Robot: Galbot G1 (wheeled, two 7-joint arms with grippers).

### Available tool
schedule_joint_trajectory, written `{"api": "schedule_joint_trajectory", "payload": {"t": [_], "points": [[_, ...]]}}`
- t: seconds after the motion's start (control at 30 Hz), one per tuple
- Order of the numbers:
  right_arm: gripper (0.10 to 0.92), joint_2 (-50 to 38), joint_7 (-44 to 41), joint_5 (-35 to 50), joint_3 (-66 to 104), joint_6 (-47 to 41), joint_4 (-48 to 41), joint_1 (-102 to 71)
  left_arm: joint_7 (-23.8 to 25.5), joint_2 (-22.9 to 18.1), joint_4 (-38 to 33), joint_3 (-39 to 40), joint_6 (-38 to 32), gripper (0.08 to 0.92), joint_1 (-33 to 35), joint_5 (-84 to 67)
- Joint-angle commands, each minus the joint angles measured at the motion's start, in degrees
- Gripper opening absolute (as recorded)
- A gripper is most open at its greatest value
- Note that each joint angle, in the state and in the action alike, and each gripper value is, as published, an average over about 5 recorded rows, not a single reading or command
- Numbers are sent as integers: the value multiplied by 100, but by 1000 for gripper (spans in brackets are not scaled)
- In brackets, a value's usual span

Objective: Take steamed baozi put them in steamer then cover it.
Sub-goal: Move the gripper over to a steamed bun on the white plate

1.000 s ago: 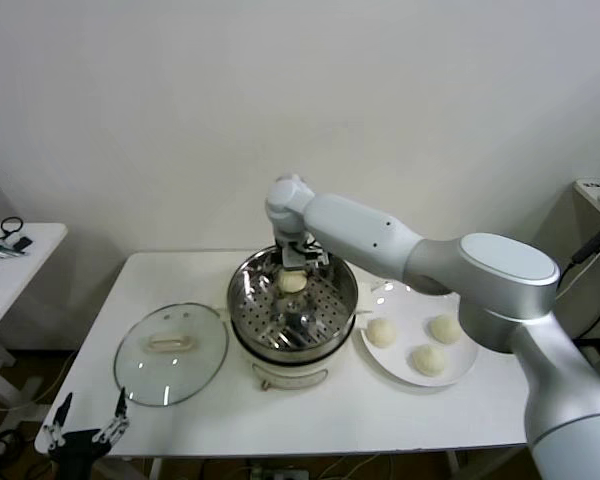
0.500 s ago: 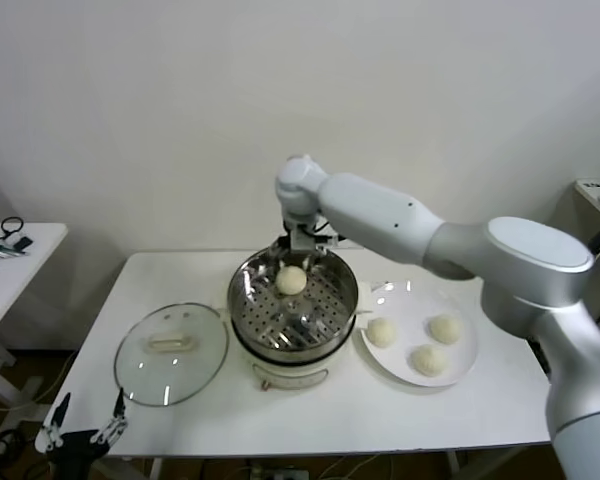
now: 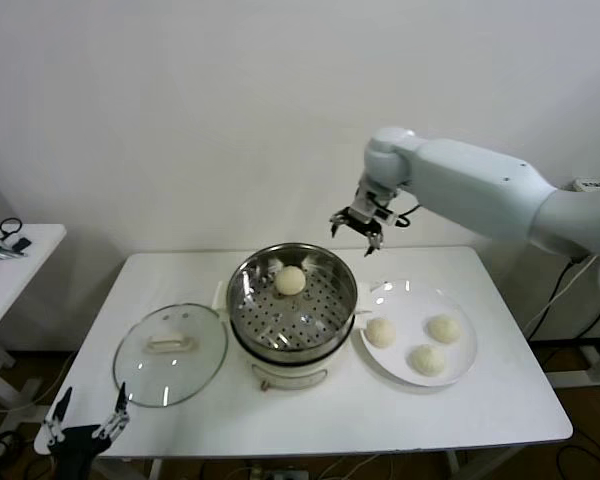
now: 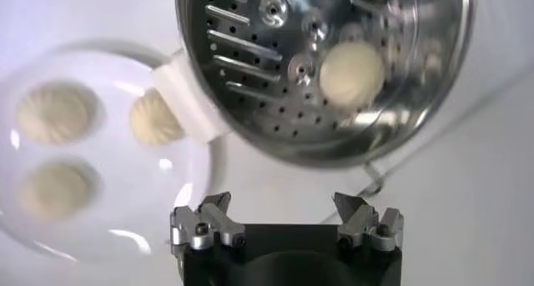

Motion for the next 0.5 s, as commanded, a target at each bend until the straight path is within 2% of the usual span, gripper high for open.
{"api": "schedule_joint_trajectory", "payload": {"t": [0.03,0.5], "points": [[823,-851,-59,1444,-460,-1843,133,-18,3,-2,-25,-4,-5,823,13,10],[823,-819,13,1071,246,-2358,-68,-1588,33,-5,-33,-50,-70,823,96,-10]]}}
